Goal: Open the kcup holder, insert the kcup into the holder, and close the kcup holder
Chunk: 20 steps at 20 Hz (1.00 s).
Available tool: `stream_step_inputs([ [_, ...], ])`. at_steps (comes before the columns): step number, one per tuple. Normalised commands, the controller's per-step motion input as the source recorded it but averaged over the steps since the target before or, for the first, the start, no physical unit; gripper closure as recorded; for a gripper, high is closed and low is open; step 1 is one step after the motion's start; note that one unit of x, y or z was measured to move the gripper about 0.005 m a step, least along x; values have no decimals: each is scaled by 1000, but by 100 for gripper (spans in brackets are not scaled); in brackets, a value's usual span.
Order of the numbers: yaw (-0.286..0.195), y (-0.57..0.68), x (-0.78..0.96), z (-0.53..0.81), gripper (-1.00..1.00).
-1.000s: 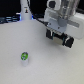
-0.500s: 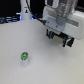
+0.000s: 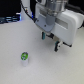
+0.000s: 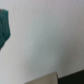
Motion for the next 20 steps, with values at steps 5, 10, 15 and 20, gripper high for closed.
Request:
stream_step_inputs([
  [5,-279,-464,-38,43,-100],
  [10,-297,-436,-15,-6,-100],
  [15,-300,-429,-3,-15,-100],
  [20,-298,-438,-128,-167,-100],
])
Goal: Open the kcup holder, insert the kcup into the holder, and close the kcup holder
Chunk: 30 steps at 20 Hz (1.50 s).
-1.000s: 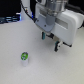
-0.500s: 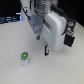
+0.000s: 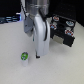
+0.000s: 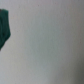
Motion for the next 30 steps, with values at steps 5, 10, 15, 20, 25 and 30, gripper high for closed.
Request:
stream_step_inputs([
  [5,-294,-452,-163,-272,-100],
  [10,-294,-440,-159,-274,-100],
  [15,-296,-464,-91,-346,-100],
  [20,-297,-416,7,-309,-100],
  [25,-238,-160,12,-221,-100],
  [30,-82,-18,-1,-7,100],
])
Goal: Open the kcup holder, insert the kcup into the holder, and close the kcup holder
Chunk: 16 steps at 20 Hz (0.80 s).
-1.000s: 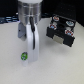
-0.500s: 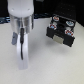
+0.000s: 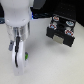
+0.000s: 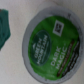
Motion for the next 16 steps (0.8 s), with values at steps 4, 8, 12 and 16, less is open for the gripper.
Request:
stream_step_inputs([
  [4,-61,9,45,92,100],
  [8,-63,43,75,170,100],
  [12,-40,39,75,100,100],
  [16,-23,20,29,77,100],
])
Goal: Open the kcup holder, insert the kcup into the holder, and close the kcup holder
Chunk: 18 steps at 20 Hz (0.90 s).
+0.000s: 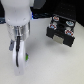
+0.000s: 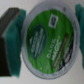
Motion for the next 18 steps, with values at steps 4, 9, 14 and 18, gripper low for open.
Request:
stream_step_inputs([
  [4,-15,231,19,626,100],
  [9,11,415,17,767,100],
  [14,17,527,16,739,100],
  [18,24,600,3,653,100],
])
